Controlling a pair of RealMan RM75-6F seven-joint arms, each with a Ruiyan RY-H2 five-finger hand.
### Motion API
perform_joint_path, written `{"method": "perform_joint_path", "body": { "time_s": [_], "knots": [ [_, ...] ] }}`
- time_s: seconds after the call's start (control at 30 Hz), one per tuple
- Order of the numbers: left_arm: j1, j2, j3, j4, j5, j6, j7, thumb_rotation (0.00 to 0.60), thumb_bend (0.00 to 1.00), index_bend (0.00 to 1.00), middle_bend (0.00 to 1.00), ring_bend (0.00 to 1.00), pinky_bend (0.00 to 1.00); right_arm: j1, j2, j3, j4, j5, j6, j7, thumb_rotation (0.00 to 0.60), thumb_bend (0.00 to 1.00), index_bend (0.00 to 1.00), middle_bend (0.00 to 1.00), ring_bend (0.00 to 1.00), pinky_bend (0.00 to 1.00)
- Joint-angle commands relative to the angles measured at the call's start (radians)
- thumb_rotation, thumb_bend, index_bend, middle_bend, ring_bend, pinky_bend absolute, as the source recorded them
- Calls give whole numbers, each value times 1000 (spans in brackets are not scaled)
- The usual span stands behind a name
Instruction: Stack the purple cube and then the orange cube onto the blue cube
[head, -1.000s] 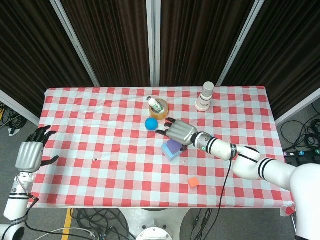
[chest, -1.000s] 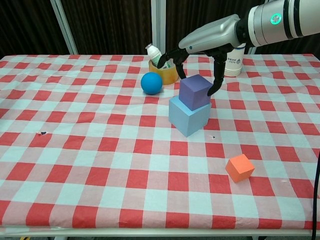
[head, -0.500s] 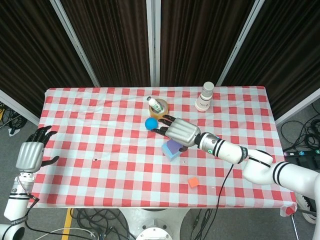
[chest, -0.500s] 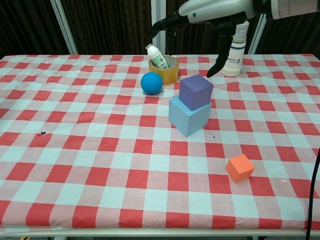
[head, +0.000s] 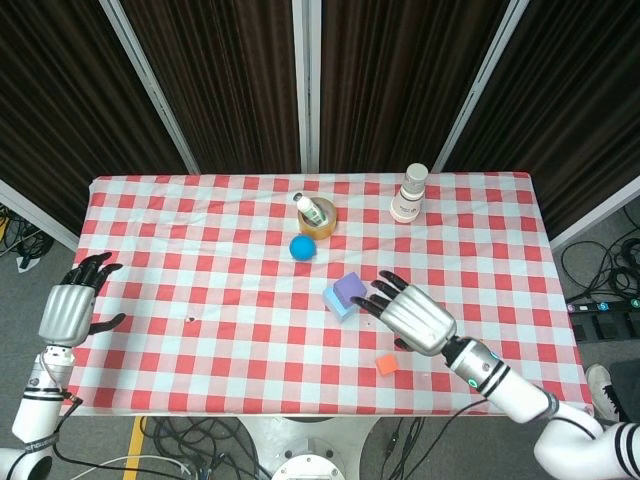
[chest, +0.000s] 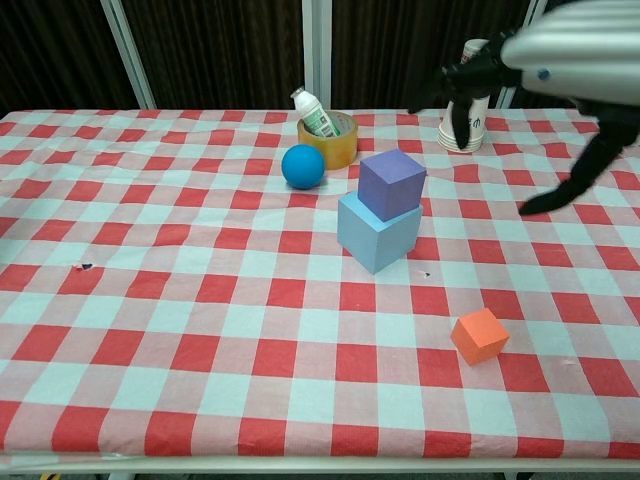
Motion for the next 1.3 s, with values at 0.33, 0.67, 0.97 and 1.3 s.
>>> {"method": "perform_joint_path", "body": {
  "time_s": [0.33, 0.67, 0.97, 1.3],
  "knots": [
    [2, 5, 1, -1, 2, 4, -24, 600, 111, 287, 245, 161, 286, -196, -265, -56, 108, 68, 93, -169, 600, 8, 205, 434, 207, 147],
    [2, 0, 1, 14, -7, -7, -37, 600, 112, 286, 244, 161, 286, -186, -311, -34, 195, 97, 0, -187, 600, 41, 205, 433, 207, 147],
    [2, -2, -1, 22, -11, -9, -45, 600, 112, 286, 244, 161, 286, -178, -323, -23, 222, 74, -41, -138, 600, 41, 205, 427, 206, 143],
    [4, -2, 0, 25, -13, -11, -49, 600, 112, 286, 244, 162, 286, -172, -348, -12, 244, 78, -85, -128, 600, 57, 205, 427, 207, 143]
  ]
}}
